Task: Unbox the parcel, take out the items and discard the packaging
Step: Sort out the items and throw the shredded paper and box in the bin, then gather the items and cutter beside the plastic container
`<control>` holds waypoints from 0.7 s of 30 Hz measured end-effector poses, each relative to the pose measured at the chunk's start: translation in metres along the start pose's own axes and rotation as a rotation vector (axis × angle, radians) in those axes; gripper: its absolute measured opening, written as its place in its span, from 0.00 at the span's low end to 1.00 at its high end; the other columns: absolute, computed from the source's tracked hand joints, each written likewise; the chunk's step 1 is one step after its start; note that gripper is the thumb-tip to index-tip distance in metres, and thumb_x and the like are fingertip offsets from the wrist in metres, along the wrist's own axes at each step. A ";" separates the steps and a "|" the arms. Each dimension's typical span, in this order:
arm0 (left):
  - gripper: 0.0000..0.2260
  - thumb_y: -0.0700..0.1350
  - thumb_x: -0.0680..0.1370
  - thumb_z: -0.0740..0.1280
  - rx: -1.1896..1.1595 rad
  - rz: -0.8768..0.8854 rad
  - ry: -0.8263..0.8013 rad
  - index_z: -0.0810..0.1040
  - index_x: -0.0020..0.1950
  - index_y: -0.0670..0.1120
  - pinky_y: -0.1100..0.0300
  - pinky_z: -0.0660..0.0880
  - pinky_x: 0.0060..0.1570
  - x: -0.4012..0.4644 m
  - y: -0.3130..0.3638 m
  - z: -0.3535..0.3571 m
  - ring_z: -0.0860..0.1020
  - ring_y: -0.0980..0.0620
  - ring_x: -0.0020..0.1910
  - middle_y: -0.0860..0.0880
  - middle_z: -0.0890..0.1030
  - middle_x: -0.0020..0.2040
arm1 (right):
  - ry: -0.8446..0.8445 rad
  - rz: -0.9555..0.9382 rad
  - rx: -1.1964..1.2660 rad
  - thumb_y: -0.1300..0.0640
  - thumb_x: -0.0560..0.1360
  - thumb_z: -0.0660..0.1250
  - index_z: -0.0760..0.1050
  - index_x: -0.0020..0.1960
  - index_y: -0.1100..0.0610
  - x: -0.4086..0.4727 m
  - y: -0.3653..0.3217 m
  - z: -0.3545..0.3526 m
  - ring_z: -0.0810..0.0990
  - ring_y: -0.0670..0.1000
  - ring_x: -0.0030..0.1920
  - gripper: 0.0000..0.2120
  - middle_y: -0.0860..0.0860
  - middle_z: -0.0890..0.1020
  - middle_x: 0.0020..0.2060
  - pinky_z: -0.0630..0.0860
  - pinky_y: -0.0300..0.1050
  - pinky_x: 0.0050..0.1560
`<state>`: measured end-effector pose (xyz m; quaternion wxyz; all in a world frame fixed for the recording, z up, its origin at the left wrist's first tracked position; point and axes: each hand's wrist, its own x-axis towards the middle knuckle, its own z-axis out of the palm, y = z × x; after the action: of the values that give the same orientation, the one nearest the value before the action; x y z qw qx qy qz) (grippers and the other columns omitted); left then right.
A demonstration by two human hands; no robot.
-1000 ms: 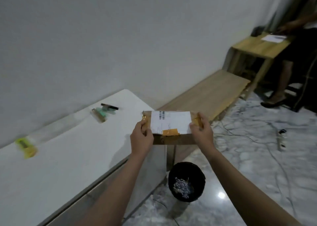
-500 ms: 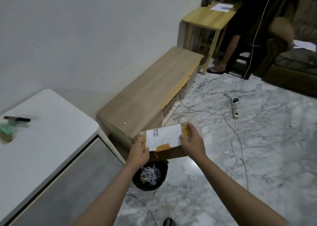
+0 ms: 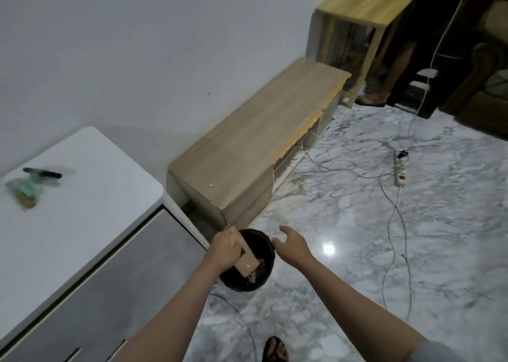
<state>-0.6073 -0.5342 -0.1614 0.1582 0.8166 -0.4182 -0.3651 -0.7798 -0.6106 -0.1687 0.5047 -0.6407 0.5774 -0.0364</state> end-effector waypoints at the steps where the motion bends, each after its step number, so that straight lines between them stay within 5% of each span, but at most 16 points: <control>1: 0.12 0.42 0.78 0.61 -0.019 0.031 0.033 0.75 0.55 0.36 0.57 0.71 0.49 -0.004 -0.001 -0.001 0.75 0.46 0.51 0.42 0.78 0.53 | 0.008 -0.012 0.010 0.50 0.78 0.61 0.62 0.73 0.57 0.001 -0.006 0.002 0.66 0.55 0.71 0.26 0.55 0.66 0.72 0.66 0.49 0.68; 3: 0.07 0.43 0.78 0.61 -0.039 0.048 0.107 0.75 0.52 0.41 0.57 0.70 0.49 -0.014 -0.002 -0.006 0.75 0.46 0.50 0.45 0.76 0.50 | 0.026 -0.057 0.019 0.51 0.78 0.61 0.63 0.73 0.58 0.001 -0.020 0.008 0.68 0.55 0.70 0.26 0.55 0.68 0.72 0.68 0.49 0.67; 8: 0.19 0.47 0.79 0.61 -0.130 0.021 0.286 0.68 0.69 0.42 0.57 0.65 0.64 -0.036 -0.016 -0.030 0.69 0.47 0.66 0.44 0.71 0.67 | 0.055 -0.183 0.050 0.51 0.78 0.61 0.66 0.71 0.57 -0.003 -0.074 0.033 0.72 0.55 0.67 0.24 0.55 0.72 0.69 0.70 0.48 0.65; 21: 0.14 0.40 0.77 0.63 -0.214 0.054 0.983 0.74 0.63 0.43 0.64 0.63 0.60 -0.123 -0.155 -0.215 0.71 0.49 0.65 0.45 0.74 0.63 | 0.021 -0.739 0.169 0.61 0.77 0.62 0.75 0.62 0.59 -0.071 -0.276 0.208 0.78 0.51 0.55 0.15 0.52 0.80 0.58 0.70 0.38 0.54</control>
<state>-0.4098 -0.3530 -0.0448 0.4287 0.8600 -0.2754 0.0263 -0.4785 -0.4784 -0.0415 0.5026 -0.7615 0.3076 -0.2699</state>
